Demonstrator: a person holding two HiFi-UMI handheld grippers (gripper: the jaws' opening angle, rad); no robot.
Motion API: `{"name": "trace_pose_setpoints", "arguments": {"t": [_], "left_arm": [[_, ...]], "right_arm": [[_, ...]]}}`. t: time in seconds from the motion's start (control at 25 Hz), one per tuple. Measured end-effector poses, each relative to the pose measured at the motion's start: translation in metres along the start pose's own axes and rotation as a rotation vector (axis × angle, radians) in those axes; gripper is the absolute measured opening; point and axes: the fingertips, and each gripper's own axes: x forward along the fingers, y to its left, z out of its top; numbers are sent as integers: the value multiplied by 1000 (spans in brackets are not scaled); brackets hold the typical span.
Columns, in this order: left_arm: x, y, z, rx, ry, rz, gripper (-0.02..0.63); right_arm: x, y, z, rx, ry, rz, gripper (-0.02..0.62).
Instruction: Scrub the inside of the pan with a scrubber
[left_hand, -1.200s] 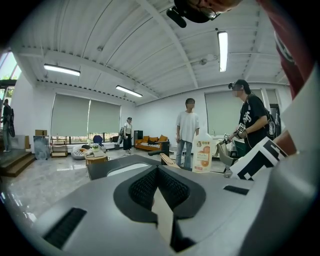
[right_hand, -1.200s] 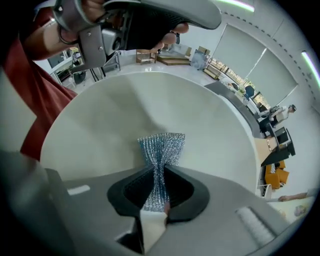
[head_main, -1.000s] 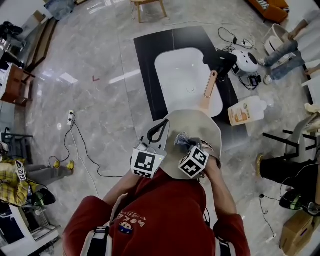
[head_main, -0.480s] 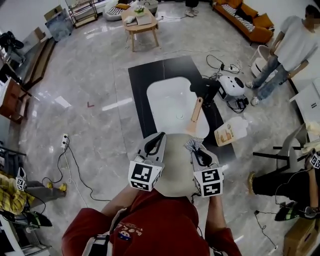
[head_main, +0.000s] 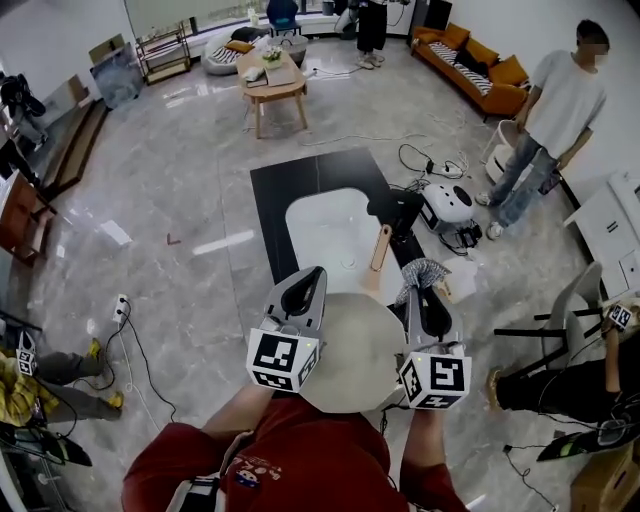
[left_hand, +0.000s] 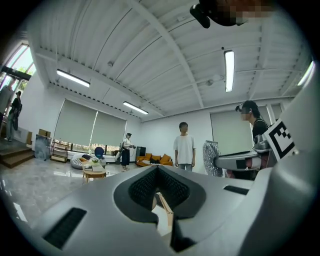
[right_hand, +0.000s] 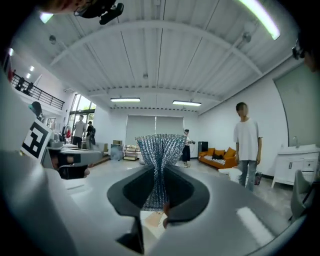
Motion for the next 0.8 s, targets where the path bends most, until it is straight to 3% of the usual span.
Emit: {"name": "trace_pose_setpoints", "arguments": {"t": [0.2, 0.36, 0.48, 0.8], "left_arm": [[1, 8, 22, 19, -50, 7, 5], [-3, 8, 46, 62, -146, -18, 5], [-5, 4, 56, 94, -203, -33, 6], [-6, 9, 57, 112, -206, -1, 6]], "right_arm": [[-11, -18, 43, -37, -179, -111, 78], [-22, -25, 65, -109, -289, -181, 80], [-22, -25, 69, -107, -303, -187, 83], [-19, -23, 62, -112, -298, -176, 96]]}}
